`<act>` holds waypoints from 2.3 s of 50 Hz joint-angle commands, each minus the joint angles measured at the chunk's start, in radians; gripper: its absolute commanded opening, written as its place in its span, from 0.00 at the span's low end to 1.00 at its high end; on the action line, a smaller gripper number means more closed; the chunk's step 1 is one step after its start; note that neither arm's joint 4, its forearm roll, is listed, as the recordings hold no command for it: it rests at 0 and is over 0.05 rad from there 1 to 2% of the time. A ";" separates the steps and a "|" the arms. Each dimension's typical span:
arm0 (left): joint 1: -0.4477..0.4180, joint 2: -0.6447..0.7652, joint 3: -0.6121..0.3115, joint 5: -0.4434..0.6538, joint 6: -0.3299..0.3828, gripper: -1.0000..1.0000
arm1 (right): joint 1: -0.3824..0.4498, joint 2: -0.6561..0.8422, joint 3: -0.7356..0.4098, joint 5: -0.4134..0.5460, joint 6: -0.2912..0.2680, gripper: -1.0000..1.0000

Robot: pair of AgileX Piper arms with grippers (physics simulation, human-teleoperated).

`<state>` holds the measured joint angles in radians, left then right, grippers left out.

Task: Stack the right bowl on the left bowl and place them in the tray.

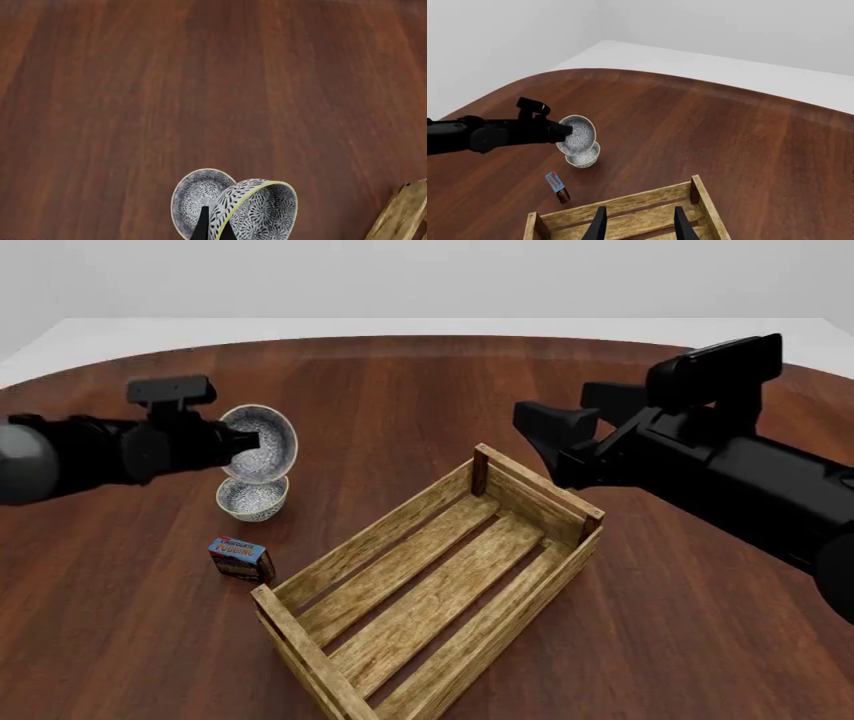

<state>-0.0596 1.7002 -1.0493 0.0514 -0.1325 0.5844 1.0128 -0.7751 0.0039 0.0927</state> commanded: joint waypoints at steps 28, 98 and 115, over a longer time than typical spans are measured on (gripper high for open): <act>0.040 0.128 -0.008 -0.079 -0.026 0.00 | -0.003 0.004 0.001 -0.002 -0.002 1.00; 0.066 -0.018 0.056 -0.057 0.048 1.00 | -0.002 0.000 0.001 0.000 -0.004 1.00; 0.009 -0.080 0.069 -0.006 0.149 1.00 | -0.001 -0.005 0.002 0.001 -0.005 1.00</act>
<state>-0.0291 1.6501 -0.9886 0.0227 -0.0490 0.5825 1.0104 -0.7733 0.0036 0.0880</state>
